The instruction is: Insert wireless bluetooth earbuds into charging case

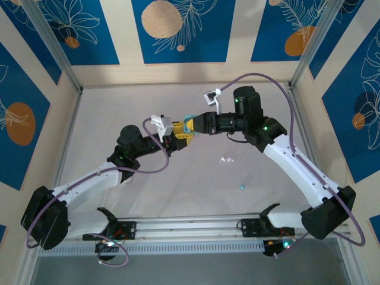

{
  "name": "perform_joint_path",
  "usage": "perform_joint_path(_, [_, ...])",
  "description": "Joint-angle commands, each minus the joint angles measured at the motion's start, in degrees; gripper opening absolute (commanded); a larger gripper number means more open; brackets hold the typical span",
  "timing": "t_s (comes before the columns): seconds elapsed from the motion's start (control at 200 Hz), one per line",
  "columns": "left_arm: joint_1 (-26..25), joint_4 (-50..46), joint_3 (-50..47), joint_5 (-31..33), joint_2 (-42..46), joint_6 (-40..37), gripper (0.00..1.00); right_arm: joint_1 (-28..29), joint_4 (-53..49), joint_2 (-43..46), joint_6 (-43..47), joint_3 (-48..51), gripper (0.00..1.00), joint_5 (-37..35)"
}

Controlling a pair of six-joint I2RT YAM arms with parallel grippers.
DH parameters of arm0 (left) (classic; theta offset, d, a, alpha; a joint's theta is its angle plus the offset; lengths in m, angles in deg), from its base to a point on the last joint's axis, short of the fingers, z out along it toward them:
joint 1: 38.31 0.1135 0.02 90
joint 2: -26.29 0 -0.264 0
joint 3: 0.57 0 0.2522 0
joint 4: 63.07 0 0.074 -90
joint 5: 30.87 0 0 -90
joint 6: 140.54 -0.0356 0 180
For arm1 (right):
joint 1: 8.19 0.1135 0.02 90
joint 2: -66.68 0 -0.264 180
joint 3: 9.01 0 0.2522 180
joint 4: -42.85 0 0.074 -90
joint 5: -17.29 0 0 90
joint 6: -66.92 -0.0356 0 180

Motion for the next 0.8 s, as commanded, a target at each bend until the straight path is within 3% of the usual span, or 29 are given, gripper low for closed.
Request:
perform_joint_path(0.0, [-0.9, 2.6, 1.1, -1.1, -0.3, -1.1, 0.30, 0.8, -1.6, -0.9, 2.1, -2.4, 0.21, -2.7])
perform_joint_path(0.795, [-1.2, 5.1, 1.2, -0.9, -0.3, 0.0, 0.30, 2.7, -5.8, -1.6, 6.0, -3.5, 0.21, -11.6])
